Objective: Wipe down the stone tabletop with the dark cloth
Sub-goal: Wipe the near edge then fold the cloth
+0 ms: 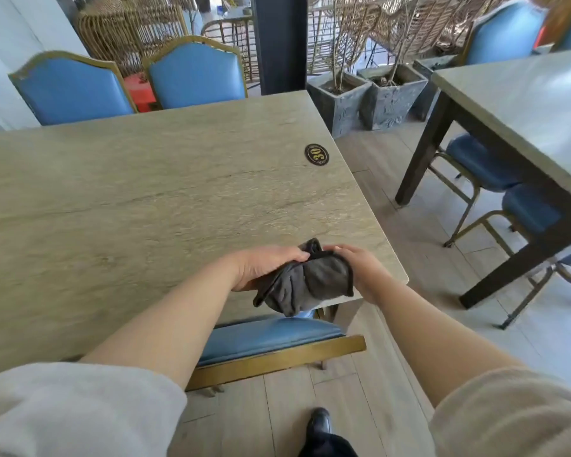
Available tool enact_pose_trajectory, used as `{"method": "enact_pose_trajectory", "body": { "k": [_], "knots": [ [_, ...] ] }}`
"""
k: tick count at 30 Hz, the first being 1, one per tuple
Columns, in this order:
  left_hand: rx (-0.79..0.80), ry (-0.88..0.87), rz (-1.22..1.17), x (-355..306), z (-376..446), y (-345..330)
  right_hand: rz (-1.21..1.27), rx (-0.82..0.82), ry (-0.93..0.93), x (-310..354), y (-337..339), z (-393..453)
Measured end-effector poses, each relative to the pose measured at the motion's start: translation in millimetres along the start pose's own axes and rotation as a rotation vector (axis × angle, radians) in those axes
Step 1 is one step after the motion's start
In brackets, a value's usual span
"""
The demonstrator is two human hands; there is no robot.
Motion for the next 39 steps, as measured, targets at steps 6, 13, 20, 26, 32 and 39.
{"method": "enact_pose_trajectory", "body": {
  "k": [6, 13, 20, 26, 32, 39],
  "knots": [
    [-0.252, -0.200, -0.467, -35.3, -46.8, -11.1, 0.351, 0.347, -0.090, -9.7, 1.2, -78.7],
    [-0.403, -0.287, -0.726, -39.7, -67.0, -54.0, 0.427, 0.304, 0.161, -4.8, 19.3, -153.3],
    [-0.298, -0.051, -0.453, -39.7, -46.7, -105.1, 0.439, 0.149, 0.099, -11.6, 64.8, -154.1],
    [-0.418, 0.121, -0.301, -38.6, 1.9, -133.7, 0.311, 0.079, 0.035, -23.8, 115.2, -124.7],
    [-0.606, 0.142, -0.251, -32.0, 53.5, -134.7, 0.062, 0.137, 0.006, -15.0, 155.6, -77.7],
    [-0.799, 0.154, -0.330, -21.2, 91.2, -106.7, 0.003, 0.206, -0.059, 8.2, 152.5, -14.9]
  ]
}}
Point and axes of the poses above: each hand's wrist, its own z-axis towards the middle knuckle, its own y-axis out of the back of the hand, x = y × z, the point moved 4 cm from there along z, towards the middle knuckle, and after that the axes turned 15 degrees about -y, right-handed, at the moved point
